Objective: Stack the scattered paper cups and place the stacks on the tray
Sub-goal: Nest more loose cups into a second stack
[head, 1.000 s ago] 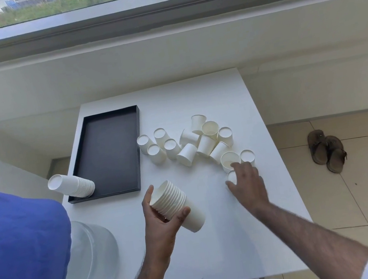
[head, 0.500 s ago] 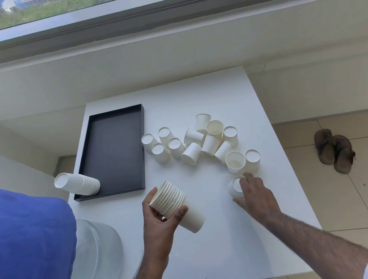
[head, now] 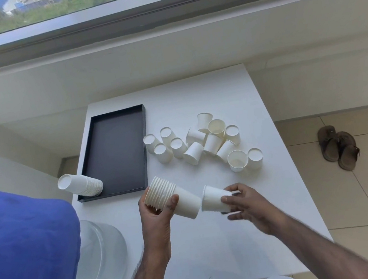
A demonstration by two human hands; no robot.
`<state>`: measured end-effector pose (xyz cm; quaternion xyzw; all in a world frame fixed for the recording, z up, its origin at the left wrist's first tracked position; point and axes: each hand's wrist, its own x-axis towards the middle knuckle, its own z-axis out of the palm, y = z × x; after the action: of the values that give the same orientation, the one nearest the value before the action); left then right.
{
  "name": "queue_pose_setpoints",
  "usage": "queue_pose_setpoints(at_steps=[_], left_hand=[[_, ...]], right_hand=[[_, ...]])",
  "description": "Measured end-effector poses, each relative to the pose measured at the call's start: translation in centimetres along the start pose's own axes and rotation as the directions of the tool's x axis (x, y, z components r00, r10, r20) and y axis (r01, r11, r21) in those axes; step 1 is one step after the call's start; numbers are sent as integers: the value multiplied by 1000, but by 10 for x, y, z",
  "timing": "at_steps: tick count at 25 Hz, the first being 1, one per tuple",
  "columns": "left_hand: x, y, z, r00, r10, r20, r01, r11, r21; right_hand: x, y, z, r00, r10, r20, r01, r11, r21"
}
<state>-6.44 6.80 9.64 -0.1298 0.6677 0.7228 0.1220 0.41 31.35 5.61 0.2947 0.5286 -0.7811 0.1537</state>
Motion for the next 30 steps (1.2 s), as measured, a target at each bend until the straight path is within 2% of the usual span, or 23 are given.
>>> queue_pose_setpoints(at_steps=[2, 3, 7, 10, 13, 17, 19, 20, 22, 24, 27, 30], left_hand=[[3, -2, -1, 1000, -9, -14, 9, 1000, -7], [3, -2, 0, 1000, -9, -15, 9, 1000, -6], [-2, -1, 18, 998, -4, 68, 1, 999, 48], [-4, -2, 32, 983, -28, 184, 10, 995, 96], [-6, 0, 44, 953, -63, 297, 12, 985, 174], [-9, -8, 75, 830, -203, 519, 12, 938, 348], [-4, -13, 96, 787, -229, 573, -24, 917, 399], [1, -18, 107, 790, -219, 572, -43, 912, 408], [15, -34, 126, 853, -143, 502, -104, 895, 433], [35, -55, 141, 908, -43, 417, -197, 835, 514], [64, -86, 159, 899, -35, 436, -280, 720, 635], [90, -113, 175, 911, -24, 412, -279, 699, 658]], right_hand=[[-20, 2, 13, 988, -4, 153, -17, 991, 133], [-26, 2, 21, 985, -15, 174, -12, 987, 158], [-36, -2, 41, 990, -26, 138, 4, 988, 151], [-39, -16, 40, 989, -44, 144, 52, 998, -48], [-40, -30, 27, 986, -60, 156, 114, 923, -367], [-43, -40, 10, 973, -193, 127, 231, 780, -582], [-44, -40, -3, 968, -237, 81, 239, 774, -587], [-44, -40, -11, 967, -253, 34, 228, 796, -561], [-47, -40, -32, 952, -295, -77, 216, 832, -512], [-50, -41, -54, 930, -323, -178, 200, 847, -492], [-59, -41, -84, 905, -318, -281, 158, 867, -473], [-72, -35, -105, 883, -307, -356, 121, 880, -458]])
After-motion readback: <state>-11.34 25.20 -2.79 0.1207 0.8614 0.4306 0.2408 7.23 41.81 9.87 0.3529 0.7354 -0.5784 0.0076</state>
